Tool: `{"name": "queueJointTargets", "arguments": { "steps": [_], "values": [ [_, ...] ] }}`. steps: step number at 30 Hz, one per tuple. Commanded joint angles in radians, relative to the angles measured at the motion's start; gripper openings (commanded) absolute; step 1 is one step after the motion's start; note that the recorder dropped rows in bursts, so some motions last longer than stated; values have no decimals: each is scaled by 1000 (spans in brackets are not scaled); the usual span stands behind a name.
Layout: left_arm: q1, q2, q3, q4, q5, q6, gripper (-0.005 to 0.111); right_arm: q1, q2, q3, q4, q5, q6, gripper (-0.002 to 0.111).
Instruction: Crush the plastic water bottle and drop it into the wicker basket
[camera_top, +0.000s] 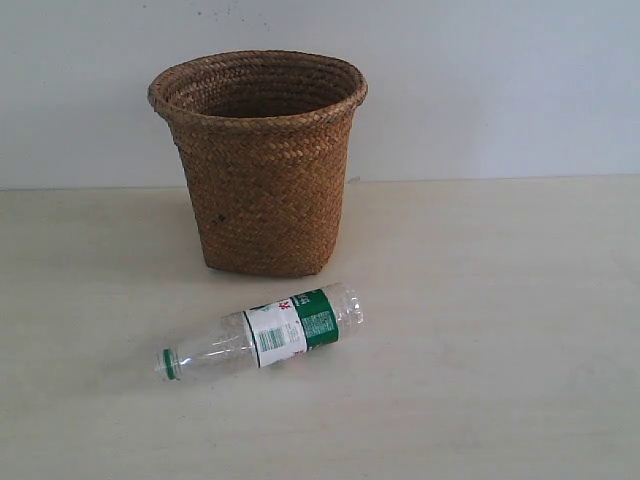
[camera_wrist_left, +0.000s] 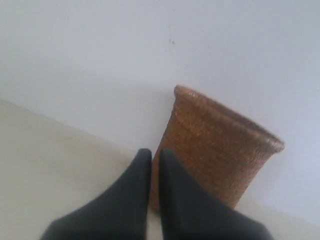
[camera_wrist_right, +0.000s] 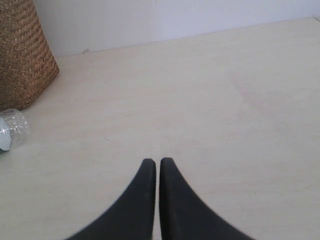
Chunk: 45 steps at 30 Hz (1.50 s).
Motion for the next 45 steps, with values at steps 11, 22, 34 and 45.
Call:
{"name": "queueJointTargets", "arguments": {
  "steps": [11,22,34,45],
  "values": [
    [-58,217,-350,165,56,-163,4,-6,-5,0,-9,-1,-2,0],
    [-323,892,-718,121,495,541,4,-6,-5,0,-9,-3,-2,0],
    [-350,1443,-869,52,610,1096,7,-6,-5,0,-9,-3,-2,0],
    [-350,1632,-897,55,468,1141,61,-6,-5,0,-9,-3,-2,0]
  ]
}}
